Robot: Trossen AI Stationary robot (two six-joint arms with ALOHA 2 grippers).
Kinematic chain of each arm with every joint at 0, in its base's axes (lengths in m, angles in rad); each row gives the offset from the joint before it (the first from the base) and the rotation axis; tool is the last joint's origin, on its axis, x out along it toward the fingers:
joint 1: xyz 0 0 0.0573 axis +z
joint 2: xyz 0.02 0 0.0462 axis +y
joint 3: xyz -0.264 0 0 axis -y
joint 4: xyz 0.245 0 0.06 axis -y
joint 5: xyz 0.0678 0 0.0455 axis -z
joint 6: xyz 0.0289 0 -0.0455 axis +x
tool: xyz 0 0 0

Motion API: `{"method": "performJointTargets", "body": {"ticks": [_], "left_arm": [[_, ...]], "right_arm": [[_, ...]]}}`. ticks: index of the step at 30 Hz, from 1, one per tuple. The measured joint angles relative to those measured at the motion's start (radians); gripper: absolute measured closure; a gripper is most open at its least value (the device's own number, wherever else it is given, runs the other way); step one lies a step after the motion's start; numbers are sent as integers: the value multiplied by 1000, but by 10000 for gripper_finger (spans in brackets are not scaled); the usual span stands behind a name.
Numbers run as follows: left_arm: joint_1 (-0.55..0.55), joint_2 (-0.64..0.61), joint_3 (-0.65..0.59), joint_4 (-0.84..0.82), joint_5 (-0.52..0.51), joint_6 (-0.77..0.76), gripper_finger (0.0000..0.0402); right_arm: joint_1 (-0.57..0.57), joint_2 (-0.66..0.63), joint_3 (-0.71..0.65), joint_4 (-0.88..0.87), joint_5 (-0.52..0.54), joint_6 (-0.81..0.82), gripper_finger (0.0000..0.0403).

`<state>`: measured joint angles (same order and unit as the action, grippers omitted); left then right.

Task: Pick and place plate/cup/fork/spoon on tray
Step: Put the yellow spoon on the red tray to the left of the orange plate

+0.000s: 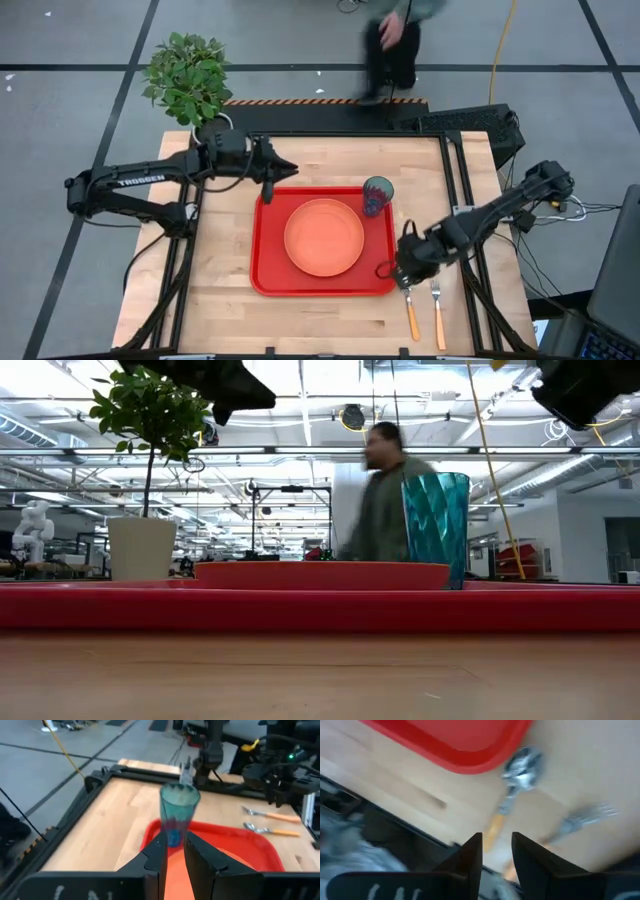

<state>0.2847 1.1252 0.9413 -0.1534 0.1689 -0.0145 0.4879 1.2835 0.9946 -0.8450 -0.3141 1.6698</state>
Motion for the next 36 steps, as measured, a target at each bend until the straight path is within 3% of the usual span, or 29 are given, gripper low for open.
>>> {"method": "performJointTargets", "body": {"ticks": [6, 11, 14, 24, 36], "left_arm": [[-22, 0, 0, -48, -45, 6, 337], [-26, 0, 0, -49, -50, 8, 337], [-31, 0, 0, -54, -53, 2, 337], [-58, 0, 0, -54, -96, -7, 337], [-58, 0, 0, -52, -101, 1, 337]], "right_arm": [[177, 26, -115, 359, 76, 320, 305], [275, 53, -126, 363, 83, 474, 305], [312, 61, -126, 375, 150, 537, 305], [345, 181, -126, 471, 182, 571, 305], [345, 253, -125, 424, 188, 544, 305]]}}
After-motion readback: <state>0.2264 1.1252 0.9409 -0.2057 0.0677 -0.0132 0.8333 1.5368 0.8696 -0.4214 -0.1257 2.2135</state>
